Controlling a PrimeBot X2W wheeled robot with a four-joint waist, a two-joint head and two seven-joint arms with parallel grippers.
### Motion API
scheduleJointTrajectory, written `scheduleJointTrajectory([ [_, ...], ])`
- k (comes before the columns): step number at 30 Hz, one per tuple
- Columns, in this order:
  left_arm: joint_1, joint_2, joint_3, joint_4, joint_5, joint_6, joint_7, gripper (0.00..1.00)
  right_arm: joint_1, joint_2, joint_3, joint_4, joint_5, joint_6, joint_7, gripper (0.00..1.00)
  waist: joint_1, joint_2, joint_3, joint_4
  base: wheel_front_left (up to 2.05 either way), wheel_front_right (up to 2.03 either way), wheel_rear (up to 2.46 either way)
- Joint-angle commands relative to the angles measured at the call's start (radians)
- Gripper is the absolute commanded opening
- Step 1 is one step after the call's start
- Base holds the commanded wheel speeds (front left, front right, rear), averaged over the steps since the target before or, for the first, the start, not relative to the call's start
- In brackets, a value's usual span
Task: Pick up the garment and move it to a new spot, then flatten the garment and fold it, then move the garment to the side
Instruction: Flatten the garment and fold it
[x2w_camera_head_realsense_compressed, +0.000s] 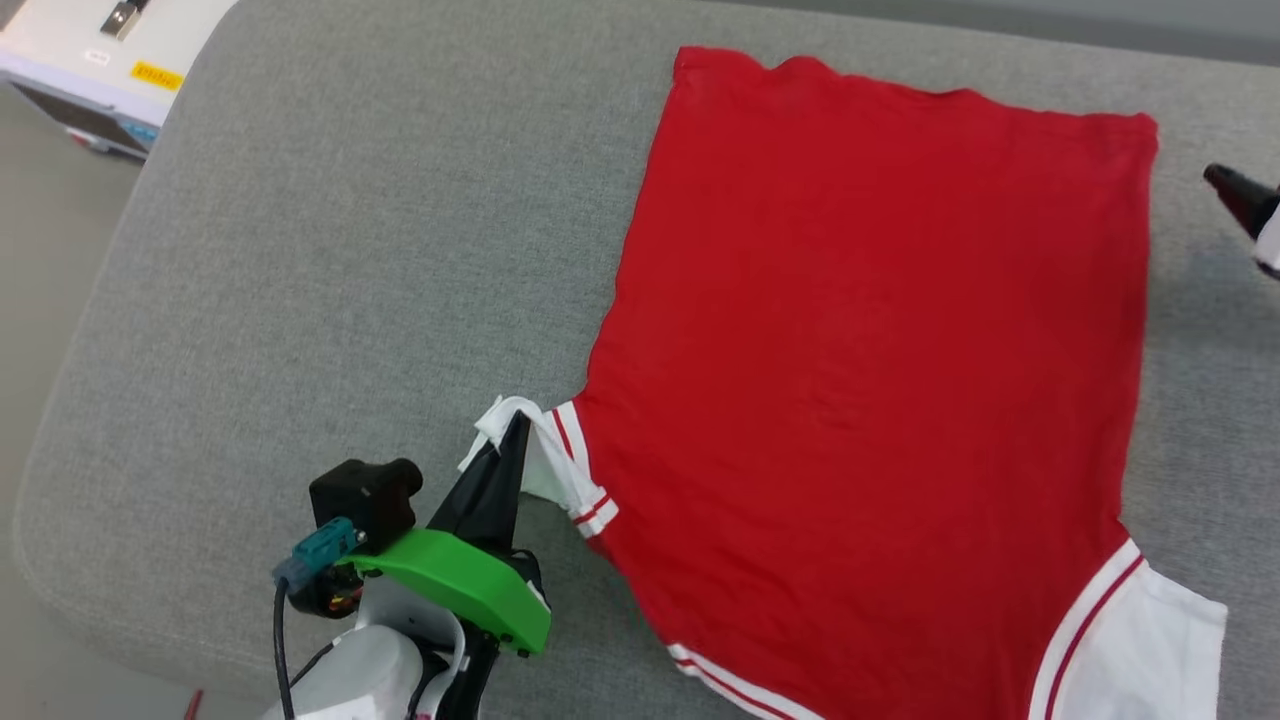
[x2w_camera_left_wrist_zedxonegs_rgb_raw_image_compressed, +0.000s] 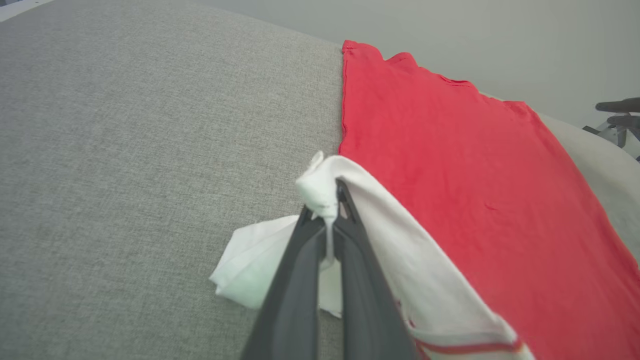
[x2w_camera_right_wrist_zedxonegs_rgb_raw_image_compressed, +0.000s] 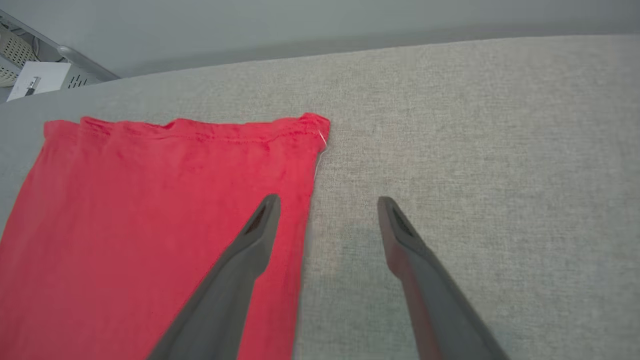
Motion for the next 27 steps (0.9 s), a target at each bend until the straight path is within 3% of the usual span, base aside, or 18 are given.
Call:
scheduleJointTrajectory([
  [1,-0.030,-0.012,-0.005,-0.003,0.016,-0.012,-0.006,0.00,-0.047,-0.007,0.001,0.026,-0.023,0.000,0.015,1.00,-0.0002,0.0000,0.113,0.096,0.00,0.00,0.00],
  [7,-0.085,-0.046,-0.020,-0.007,0.037,-0.042,-0.011,0.00,-0.188,-0.029,-0.014,0.118,-0.100,0.000,0.026,1.00,-0.0002,0.0000,0.180,0.147,0.00,0.00,0.00],
  [14,-0.107,-0.080,-0.025,0.007,0.052,-0.067,-0.017,0.00,-0.243,-0.036,-0.019,0.219,-0.167,0.000,0.020,1.00,-0.0002,0.0000,0.217,0.182,0.00,0.00,0.00],
  [20,-0.098,-0.097,-0.014,0.032,0.057,-0.079,-0.021,0.00,-0.211,-0.023,-0.011,0.362,-0.194,0.000,0.190,1.00,-0.0002,0.0000,0.208,0.186,0.00,0.00,0.00],
  [22,-0.096,-0.101,-0.010,0.040,0.059,-0.081,-0.022,0.00,-0.211,-0.021,-0.010,0.389,-0.205,0.000,0.231,0.42,-0.0002,0.0000,0.203,0.187,0.00,0.00,0.00],
  [23,-0.095,-0.103,-0.007,0.043,0.061,-0.081,-0.022,0.00,-0.213,-0.018,-0.015,0.397,-0.207,0.000,0.240,0.00,-0.0002,0.0000,0.199,0.188,0.00,0.00,0.00],
  [27,-0.089,-0.106,-0.004,0.053,0.067,-0.085,-0.023,0.00,-0.223,-0.015,-0.023,0.408,-0.224,0.000,0.243,0.00,-0.0002,0.0000,0.176,0.187,0.00,0.00,0.00],
])
